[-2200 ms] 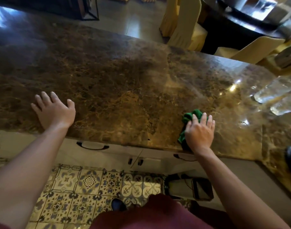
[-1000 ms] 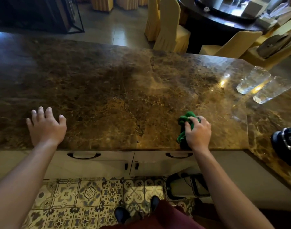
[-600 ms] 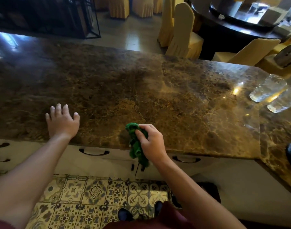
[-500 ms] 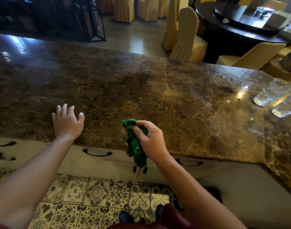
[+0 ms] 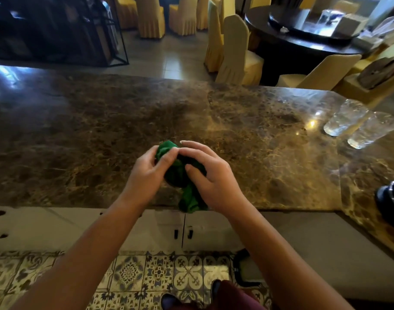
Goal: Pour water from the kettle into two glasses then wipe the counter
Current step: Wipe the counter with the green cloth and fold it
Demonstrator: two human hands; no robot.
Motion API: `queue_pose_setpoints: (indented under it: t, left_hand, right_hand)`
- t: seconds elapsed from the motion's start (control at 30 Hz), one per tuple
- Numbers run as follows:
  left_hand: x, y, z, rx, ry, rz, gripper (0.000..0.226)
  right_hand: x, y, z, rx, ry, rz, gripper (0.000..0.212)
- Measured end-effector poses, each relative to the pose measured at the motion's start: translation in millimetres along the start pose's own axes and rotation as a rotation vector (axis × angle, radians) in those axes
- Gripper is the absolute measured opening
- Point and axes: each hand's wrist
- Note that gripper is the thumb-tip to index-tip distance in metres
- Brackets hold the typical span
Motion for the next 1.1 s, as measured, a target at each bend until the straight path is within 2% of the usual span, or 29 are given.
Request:
queue_pose_setpoints:
  t: [0.1, 0.2, 0.33, 0.43, 0.47, 0.53, 0.6, 0.67, 0.73, 0.8, 0.83, 0.9, 0.97, 1.03, 1.1]
  left_hand:
    - [-10, 5, 1, -0.004, -0.132, -0.005, 0.015]
    - [-23, 9, 3, 0.048, -0.14, 0.041, 0.014]
    - [-33, 14, 8, 0.143, -0.062, 0.093, 0.013]
    - [-27, 30, 12, 0.07, 0.017, 0.072, 0.012]
    - [-24, 37, 14, 0.023, 0.073, 0.055, 0.014]
    - [-15, 47, 20, -0.018, 0.206, -0.019, 0.034]
    - [-14, 44, 28, -0.035, 0.351, -0.024, 0.054]
    - [-22, 26, 36, -0.083, 0.418, 0.093, 0.055]
    - [-37, -1, 45, 0.043, 0.386, 0.145, 0.053]
    - [-50, -20, 59, 0.254, 0.452, 0.115, 0.069]
    - [-51, -23, 67, 0.278, 0.543, 0.131, 0.082]
    - [-50, -17, 80, 0.234, 0.696, 0.18, 0.098]
    - [-50, -12, 93, 0.191, 0.738, 0.199, 0.101]
    - [-48, -11, 107, 0.136, 0.745, 0.252, 0.096]
    - [-46, -10, 119, 0.085, 0.717, 0.308, 0.083]
  right_hand:
    - [-3, -8, -21, -0.055, 0.274, 0.113, 0.056]
    - [-10, -18, -37, -0.083, 0.404, 0.289, 0.062]
    - [-17, -26, -48, 0.025, 0.433, 0.415, 0.045]
    - [-15, -27, -52, -0.069, 0.499, 0.395, 0.039]
    - [-12, -26, -54, -0.123, 0.556, 0.391, 0.04]
    - [-3, -22, -58, -0.221, 0.607, 0.387, 0.037]
    - [2, -17, -63, -0.301, 0.519, 0.379, 0.031]
    - [5, -14, -70, -0.335, 0.34, 0.366, 0.03]
    - [8, -13, -76, -0.312, 0.163, 0.348, 0.035]
    - [9, -14, -81, -0.279, 0.103, 0.338, 0.043]
    - [8, -14, -83, -0.277, 0.146, 0.356, 0.046]
    - [7, -16, -89, -0.279, 0.376, 0.432, 0.057]
    - [8, -18, -98, -0.269, 0.59, 0.477, 0.071]
    - [11, -22, -110, -0.227, 0.684, 0.447, 0.077]
    - [10, -25, -121, -0.177, 0.67, 0.401, 0.08]
Point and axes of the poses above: each hand's wrist, its own y-axis towards the middle knuckle, its own z-axis out of the palm, x = y × z, and after that the axes turned 12 degrees about -z, right-handed
